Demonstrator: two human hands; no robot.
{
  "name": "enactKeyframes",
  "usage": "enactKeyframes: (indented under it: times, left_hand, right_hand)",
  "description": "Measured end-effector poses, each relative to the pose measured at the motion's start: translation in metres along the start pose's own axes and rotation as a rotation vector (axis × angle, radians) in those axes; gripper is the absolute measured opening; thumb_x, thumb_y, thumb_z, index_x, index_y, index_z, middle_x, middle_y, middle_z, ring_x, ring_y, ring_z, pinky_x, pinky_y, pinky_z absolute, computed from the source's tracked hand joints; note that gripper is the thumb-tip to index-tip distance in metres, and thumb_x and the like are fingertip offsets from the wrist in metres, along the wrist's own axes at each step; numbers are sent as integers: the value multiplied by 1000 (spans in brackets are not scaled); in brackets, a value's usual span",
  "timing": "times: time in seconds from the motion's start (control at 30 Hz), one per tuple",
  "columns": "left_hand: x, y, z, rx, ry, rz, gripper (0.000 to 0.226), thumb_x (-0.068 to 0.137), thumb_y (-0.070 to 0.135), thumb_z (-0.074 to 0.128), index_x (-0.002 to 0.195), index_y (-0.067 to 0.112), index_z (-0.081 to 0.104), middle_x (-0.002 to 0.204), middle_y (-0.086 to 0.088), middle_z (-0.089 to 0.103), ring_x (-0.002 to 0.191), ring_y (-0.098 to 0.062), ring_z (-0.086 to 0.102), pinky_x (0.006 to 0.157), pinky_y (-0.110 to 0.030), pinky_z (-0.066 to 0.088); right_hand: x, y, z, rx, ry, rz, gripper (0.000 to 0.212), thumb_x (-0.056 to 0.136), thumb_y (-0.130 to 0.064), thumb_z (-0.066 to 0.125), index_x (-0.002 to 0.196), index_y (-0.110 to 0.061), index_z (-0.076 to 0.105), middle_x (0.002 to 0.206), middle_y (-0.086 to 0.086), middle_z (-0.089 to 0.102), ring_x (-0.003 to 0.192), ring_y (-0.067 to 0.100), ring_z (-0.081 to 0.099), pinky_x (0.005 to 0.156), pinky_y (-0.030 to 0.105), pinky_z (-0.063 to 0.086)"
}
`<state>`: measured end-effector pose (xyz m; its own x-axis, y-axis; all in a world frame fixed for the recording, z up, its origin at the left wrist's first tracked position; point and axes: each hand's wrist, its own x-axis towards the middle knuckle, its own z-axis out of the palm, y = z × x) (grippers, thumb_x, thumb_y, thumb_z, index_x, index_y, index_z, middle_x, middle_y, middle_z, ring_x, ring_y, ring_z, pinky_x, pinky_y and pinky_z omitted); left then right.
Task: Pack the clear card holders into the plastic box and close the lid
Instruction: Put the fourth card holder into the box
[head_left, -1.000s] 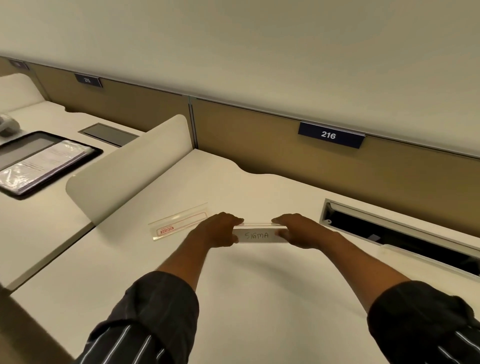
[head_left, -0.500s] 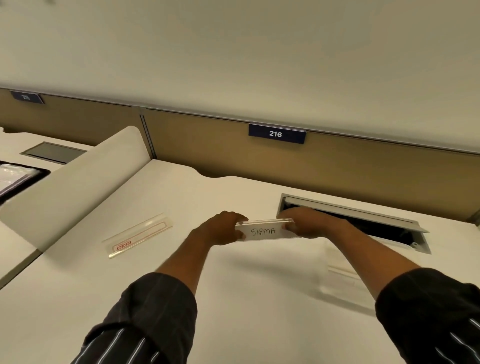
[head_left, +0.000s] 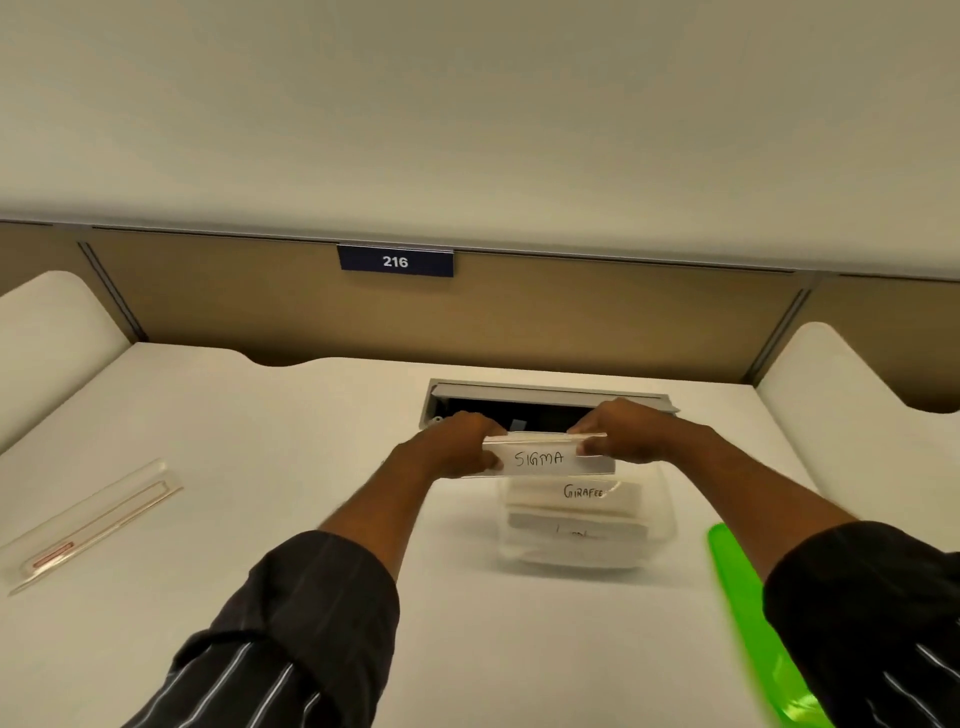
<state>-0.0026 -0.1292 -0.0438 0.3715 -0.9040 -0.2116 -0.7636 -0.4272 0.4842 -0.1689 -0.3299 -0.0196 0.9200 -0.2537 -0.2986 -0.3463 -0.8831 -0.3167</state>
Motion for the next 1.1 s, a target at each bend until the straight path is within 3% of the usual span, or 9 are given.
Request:
enactKeyframes:
  times: [0.17, 0.3, 0.4, 0.6, 0.83, 1.1]
  left_hand:
    - [22, 26, 24, 66, 40, 11, 53, 82, 29, 70, 132, 19, 55, 133, -4, 58, 117, -24, 56, 93, -33, 46]
    - [36, 39, 40, 209, -1, 17, 54, 79, 32, 73, 129, 17, 58, 127, -6, 62, 112, -24, 59, 91, -35, 49]
    - [47, 46, 48, 251, -9, 25, 55, 78, 31, 75, 128, 15, 59, 124, -6, 64, 111, -24, 60, 91, -35, 48]
    - [63, 53, 65, 291, 12, 8, 54, 80, 24, 73, 130, 15, 56, 128, -9, 61, 114, -27, 59, 93, -37, 48]
    - [79, 51, 82, 350, 7, -10, 41, 85, 18, 66, 126, 14, 60, 124, -10, 63, 112, -30, 59, 93, -40, 50]
    - [91, 43, 101, 401, -69, -41, 35, 90, 12, 54, 125, 9, 57, 125, -12, 59, 113, -28, 58, 93, -39, 50]
  right_hand:
    - [-14, 36, 6, 38, 29, 54, 26, 87, -32, 63, 111, -27, 70, 109, -7, 72, 90, 10, 63, 75, 25, 46]
    - [-15, 53, 20, 27, 23, 69, 33, 86, -34, 66, 115, -19, 68, 115, -3, 70, 93, 9, 61, 77, 21, 42]
    - [-15, 65, 31, 16, 20, 87, 35, 85, -34, 67, 117, -19, 68, 115, -2, 70, 102, 15, 64, 81, 25, 46]
    - [-12, 82, 41, -41, 44, 77, 29, 86, -35, 65, 110, -18, 70, 110, 0, 72, 100, 20, 63, 83, 33, 49]
    - [2, 87, 56, -99, 46, 105, 41, 87, -31, 66, 124, -13, 62, 123, 7, 66, 109, 26, 61, 92, 35, 49]
    - [15, 86, 70, -308, 33, 81, 31, 89, -27, 63, 114, -10, 64, 112, 14, 66, 99, 30, 63, 83, 38, 54]
